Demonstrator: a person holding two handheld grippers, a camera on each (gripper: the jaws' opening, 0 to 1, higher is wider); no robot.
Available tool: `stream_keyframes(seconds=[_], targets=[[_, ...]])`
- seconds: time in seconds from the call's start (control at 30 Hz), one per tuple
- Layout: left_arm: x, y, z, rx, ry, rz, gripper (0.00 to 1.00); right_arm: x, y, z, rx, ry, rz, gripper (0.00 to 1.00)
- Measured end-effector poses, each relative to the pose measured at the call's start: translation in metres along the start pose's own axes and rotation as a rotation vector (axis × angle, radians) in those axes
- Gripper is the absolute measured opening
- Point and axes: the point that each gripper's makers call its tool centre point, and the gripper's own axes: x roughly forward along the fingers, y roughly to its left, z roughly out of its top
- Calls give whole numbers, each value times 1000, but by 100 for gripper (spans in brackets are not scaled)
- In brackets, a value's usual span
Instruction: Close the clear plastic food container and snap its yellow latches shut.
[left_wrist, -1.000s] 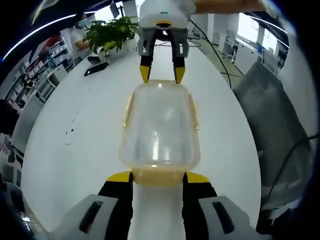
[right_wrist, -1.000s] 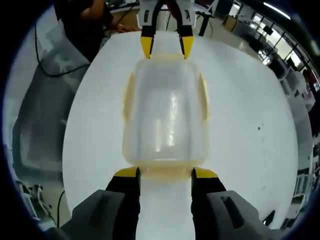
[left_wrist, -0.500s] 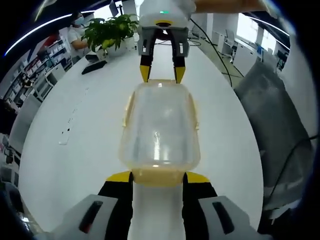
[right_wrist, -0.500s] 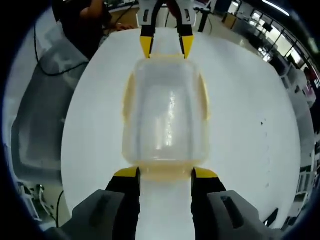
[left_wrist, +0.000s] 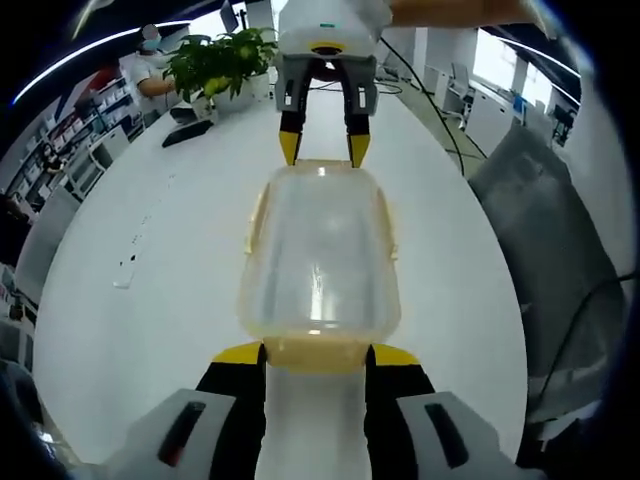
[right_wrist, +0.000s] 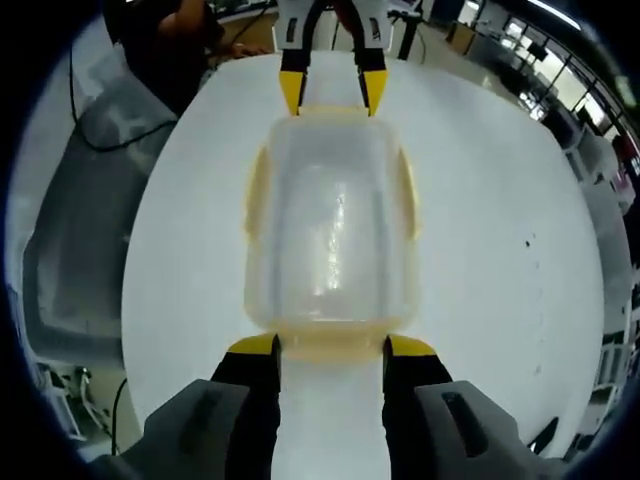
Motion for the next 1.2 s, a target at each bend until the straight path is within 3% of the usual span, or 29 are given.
stream_keyframes(seconds=[1.2], targets=[[6, 0, -7, -27, -6, 3, 33, 5, -2, 0, 0, 10, 6, 37]])
